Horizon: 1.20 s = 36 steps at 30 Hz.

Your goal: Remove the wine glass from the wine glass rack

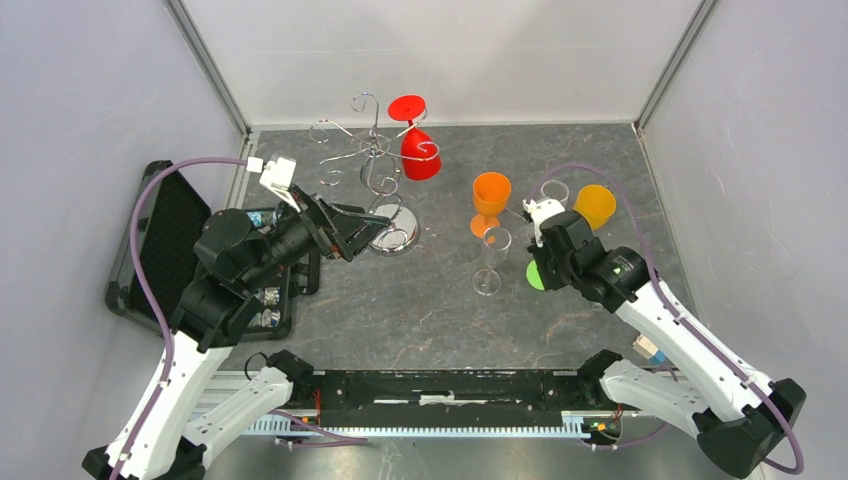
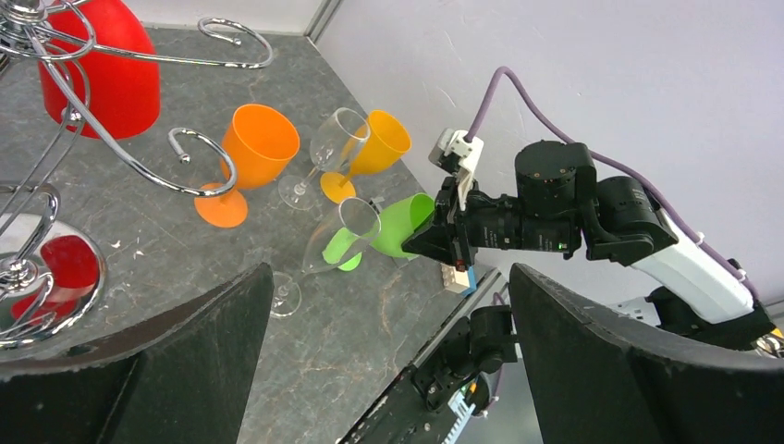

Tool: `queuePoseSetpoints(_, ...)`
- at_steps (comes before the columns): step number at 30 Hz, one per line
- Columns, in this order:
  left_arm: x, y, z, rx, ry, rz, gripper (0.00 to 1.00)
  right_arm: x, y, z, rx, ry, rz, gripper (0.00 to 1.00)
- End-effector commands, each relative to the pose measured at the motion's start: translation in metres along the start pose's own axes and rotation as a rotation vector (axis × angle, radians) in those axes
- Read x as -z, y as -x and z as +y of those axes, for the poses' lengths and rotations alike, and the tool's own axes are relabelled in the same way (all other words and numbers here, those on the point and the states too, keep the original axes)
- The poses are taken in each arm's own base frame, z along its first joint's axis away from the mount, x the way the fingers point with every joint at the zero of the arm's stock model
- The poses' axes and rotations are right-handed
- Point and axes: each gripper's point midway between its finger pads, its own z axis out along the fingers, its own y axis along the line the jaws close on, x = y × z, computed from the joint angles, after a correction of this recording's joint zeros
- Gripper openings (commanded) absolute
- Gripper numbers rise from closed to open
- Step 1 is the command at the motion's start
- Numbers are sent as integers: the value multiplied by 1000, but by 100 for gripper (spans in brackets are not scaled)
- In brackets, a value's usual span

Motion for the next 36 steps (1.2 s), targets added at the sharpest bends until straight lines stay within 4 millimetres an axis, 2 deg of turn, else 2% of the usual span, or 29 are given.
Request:
queuePoseSetpoints(1, 6, 11, -4, -79, -5, -33, 100, -5, 15, 24, 50, 158, -47, 0)
queuePoseSetpoints(8, 2, 8, -2, -82, -1, -20, 100, -16, 3, 25, 65, 178, 8, 0)
queuePoseSetpoints(12, 1, 8, -1, -86, 0, -17, 100, -19, 2, 20, 65, 153, 21, 4)
queuePoseSetpoints(16, 1, 10, -2, -89, 2, -22, 100, -21, 6, 13, 67, 110, 32, 16)
queuePoseSetpoints(21, 0, 12, -2, -91, 3, -24, 100, -21, 14, 14, 78, 119, 23, 31)
queuePoseSetpoints(28, -4, 23, -4, -95, 11, -48, 100, -8, 40, 6, 75, 84, -49, 53)
queuePoseSetpoints(32, -10, 35, -11, -83, -2, -81, 100, 13, 69, -6, 42, 32, -158, 61)
queuePoseSetpoints(36, -23, 52, -16, -45, 2, -98, 100, 44, 98, -13, -12, 29, -318, 67)
